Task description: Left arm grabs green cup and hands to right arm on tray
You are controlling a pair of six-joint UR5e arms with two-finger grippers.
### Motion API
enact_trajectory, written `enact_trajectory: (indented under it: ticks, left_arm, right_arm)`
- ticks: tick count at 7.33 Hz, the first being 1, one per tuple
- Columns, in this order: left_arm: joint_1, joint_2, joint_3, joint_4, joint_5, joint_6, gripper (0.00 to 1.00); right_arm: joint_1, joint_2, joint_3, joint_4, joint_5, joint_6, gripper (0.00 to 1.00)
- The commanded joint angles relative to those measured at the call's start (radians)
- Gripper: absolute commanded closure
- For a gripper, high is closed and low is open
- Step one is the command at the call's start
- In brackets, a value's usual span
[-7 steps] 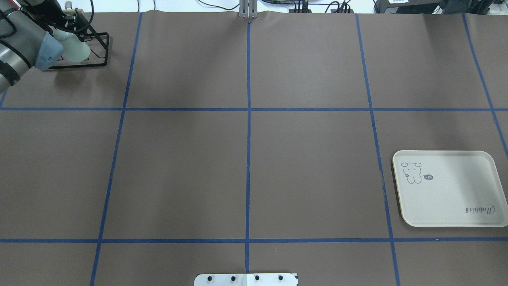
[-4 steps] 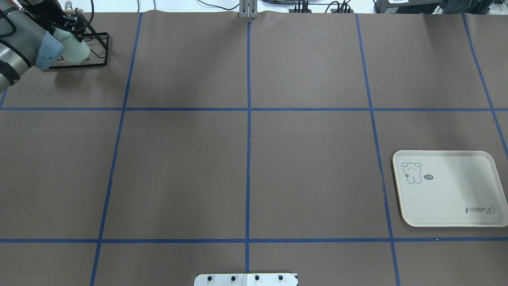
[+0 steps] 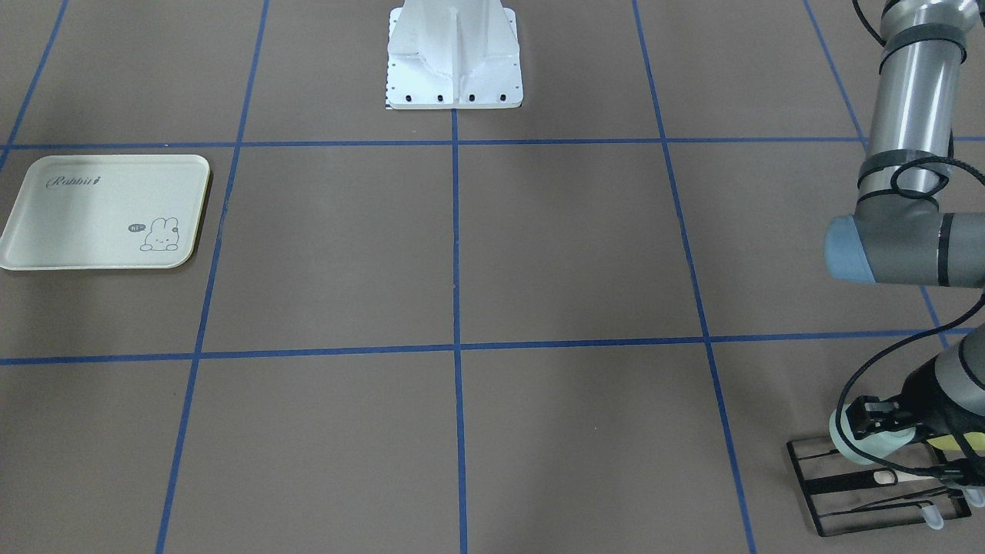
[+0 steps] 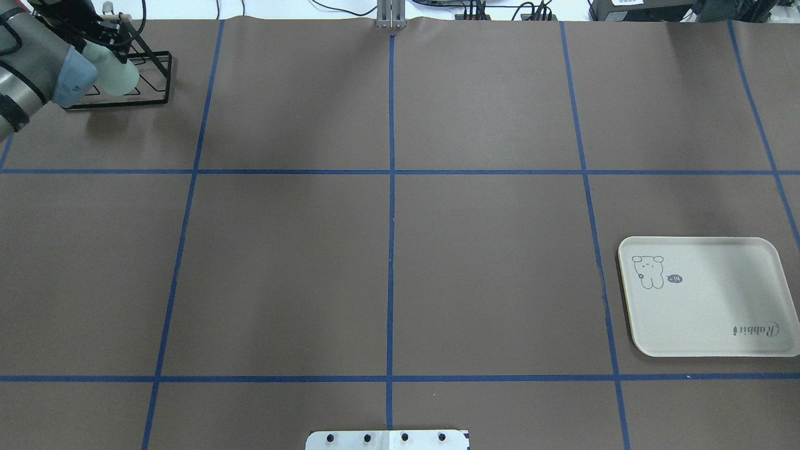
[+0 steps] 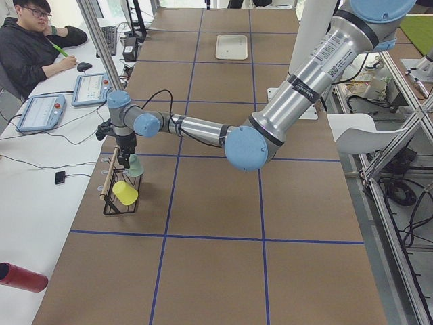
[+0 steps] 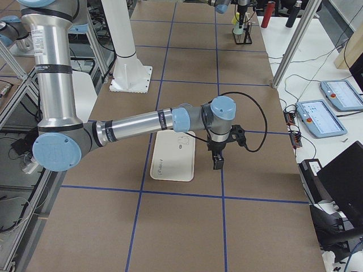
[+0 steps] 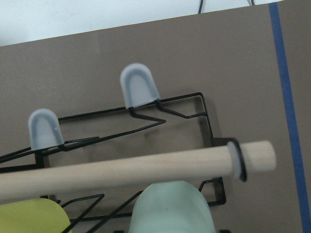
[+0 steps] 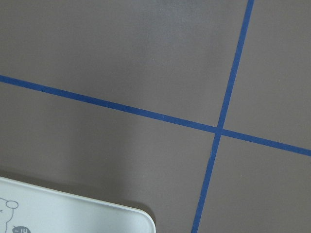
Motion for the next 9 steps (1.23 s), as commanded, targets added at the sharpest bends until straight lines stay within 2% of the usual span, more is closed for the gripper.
enact_trajectory:
  ticks: [1,2,6,9]
  left_arm:
    - [-0.018,-0.003,-0.011,0.002,-0.008,0.0,1.0]
    - [-0.032,-0.003,-0.023,0.013,-0.024,0.0,1.0]
    - [-0.124,-0.001,-0.114,0.08,-0.192,0.0,1.0]
    - [-0.182,0.007,-0.165,0.069,-0.319,0.0,1.0]
  right_arm:
    - [0.0,0.0,0.0,0.0,0.0,-0.001,0.0]
    - [0.0,0.0,0.0,0.0,0.0,0.001,0.0]
    - [0.0,-0.002,0.0,0.0,0.0,0.001,0.0]
    - [0.0,0.0,-0.003,0.002,0.026,0.001,0.0]
